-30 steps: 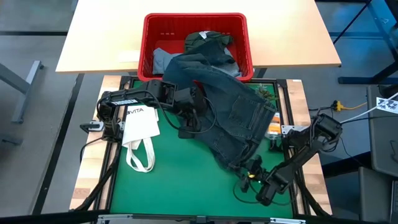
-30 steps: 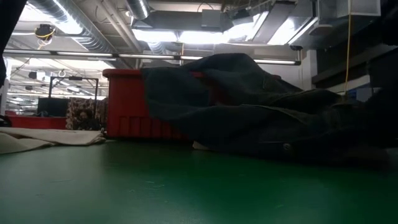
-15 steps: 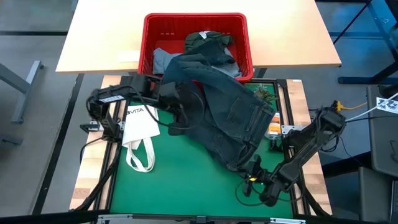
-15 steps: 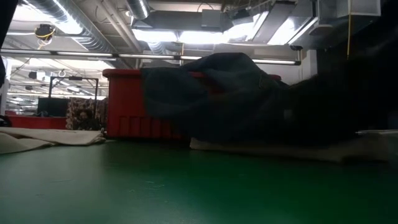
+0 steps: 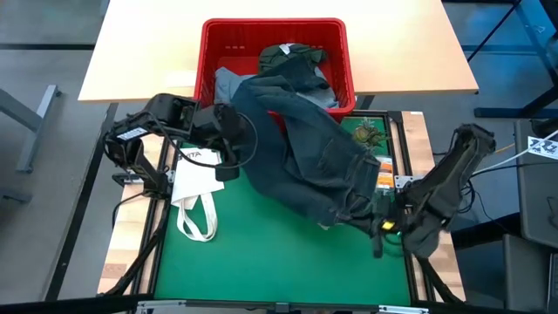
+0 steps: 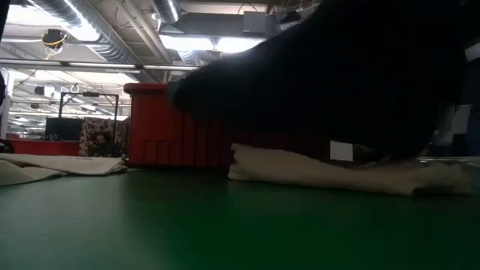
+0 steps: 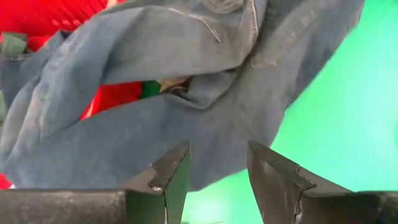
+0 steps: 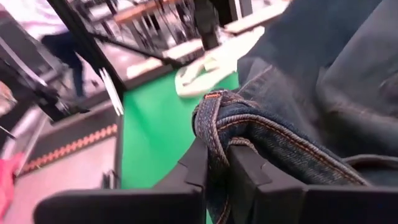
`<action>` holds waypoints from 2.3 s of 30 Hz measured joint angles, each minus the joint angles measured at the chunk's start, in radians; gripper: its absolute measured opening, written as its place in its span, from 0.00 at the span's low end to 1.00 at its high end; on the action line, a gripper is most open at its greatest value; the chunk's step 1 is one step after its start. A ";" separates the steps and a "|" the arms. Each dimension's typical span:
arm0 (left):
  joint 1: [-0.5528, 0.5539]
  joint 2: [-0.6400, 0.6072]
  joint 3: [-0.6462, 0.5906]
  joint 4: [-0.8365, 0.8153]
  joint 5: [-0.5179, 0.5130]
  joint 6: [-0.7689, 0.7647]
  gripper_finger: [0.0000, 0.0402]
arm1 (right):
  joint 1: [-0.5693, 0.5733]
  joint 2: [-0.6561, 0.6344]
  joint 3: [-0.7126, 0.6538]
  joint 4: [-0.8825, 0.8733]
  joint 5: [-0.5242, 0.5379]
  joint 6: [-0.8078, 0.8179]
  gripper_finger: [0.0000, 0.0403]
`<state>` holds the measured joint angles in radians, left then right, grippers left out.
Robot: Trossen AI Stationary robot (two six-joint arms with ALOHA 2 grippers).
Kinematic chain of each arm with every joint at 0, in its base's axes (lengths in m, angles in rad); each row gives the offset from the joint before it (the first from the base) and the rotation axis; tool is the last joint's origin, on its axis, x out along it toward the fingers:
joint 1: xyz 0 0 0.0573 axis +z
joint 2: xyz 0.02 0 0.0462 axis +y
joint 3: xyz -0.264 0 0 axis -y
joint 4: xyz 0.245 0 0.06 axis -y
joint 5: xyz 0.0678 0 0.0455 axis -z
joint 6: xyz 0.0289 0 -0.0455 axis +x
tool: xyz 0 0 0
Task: Fold Laundry from Bin
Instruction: Fold the dark blue jeans
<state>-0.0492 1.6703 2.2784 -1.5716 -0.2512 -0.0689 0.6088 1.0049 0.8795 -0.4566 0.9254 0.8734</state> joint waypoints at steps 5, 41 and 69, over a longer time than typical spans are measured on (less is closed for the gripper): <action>-0.038 -0.003 -0.056 0.000 0.000 -0.003 0.38 | 0.000 -0.118 0.010 0.001 0.059 -0.123 0.08; -0.170 -0.387 -1.255 0.398 -0.388 -0.576 0.38 | 0.000 -0.362 0.010 0.007 0.218 -0.356 0.09; -0.110 -0.388 -1.399 1.207 -0.517 -0.233 0.38 | 0.000 -0.362 0.010 0.007 0.219 -0.359 0.09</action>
<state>-0.1589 1.2827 0.8795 -0.3651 -0.7685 -0.3020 0.6084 0.6434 0.8898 -0.4496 1.1442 0.5140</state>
